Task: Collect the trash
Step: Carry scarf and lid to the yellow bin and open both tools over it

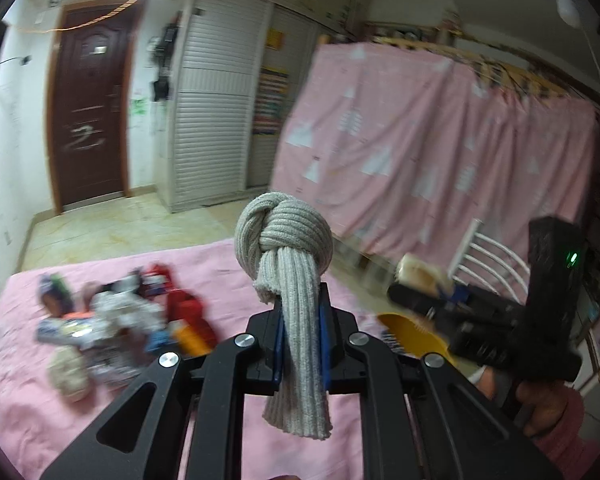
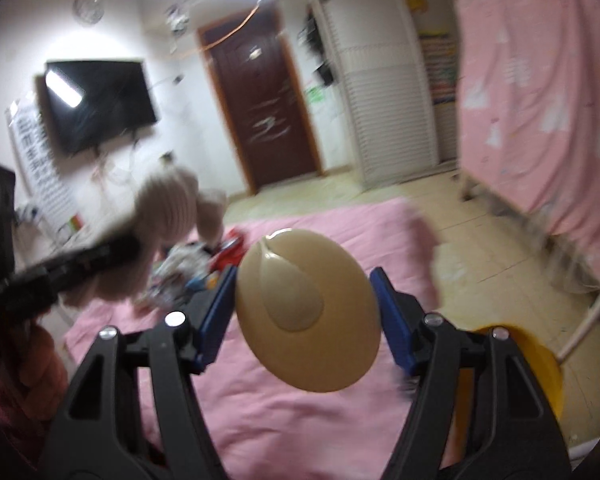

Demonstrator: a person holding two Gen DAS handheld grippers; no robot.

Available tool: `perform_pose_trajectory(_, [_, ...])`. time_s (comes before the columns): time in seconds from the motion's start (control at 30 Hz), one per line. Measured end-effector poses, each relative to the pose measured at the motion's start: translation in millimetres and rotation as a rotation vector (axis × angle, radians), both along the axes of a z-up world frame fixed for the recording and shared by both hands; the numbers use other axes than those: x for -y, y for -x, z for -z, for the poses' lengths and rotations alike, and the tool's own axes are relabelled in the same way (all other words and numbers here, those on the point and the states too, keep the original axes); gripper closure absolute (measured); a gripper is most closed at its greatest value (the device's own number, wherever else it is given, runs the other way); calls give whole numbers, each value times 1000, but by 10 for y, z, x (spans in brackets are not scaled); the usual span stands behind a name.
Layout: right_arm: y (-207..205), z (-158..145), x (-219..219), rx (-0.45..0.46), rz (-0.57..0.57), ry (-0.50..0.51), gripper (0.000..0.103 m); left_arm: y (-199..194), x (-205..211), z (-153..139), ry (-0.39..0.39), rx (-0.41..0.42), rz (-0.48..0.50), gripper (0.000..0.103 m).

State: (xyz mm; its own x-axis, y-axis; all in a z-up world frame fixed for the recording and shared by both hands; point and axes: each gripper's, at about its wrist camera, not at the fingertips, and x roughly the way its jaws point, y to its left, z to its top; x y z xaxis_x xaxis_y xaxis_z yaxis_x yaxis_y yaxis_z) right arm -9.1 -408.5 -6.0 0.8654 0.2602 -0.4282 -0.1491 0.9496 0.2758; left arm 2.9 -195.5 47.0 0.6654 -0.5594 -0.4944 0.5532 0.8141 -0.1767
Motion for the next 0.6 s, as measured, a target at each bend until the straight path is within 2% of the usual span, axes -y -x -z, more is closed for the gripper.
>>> perform_pose_trajectory(0.13, [230, -112, 521, 36, 118, -1, 38, -15, 602, 53, -23, -30, 108, 99])
perform_pose_trajectory(0.33, [503, -136, 1131, 54, 244, -10, 38, 39, 1490, 291, -78, -86, 250, 99])
perform_pose_trajectory(0.5, [612, -79, 1512, 49, 318, -39, 38, 7, 2021, 539, -128, -139, 293, 98])
perform_pose_trajectory(0.53, [629, -51, 1570, 45, 331, -45, 38, -3, 2085, 567, -140, -150, 295, 96])
perform_pose_trajectory(0.6, [655, -2, 1661, 36, 343, -53, 38, -47, 2184, 643, -149, -176, 298, 84])
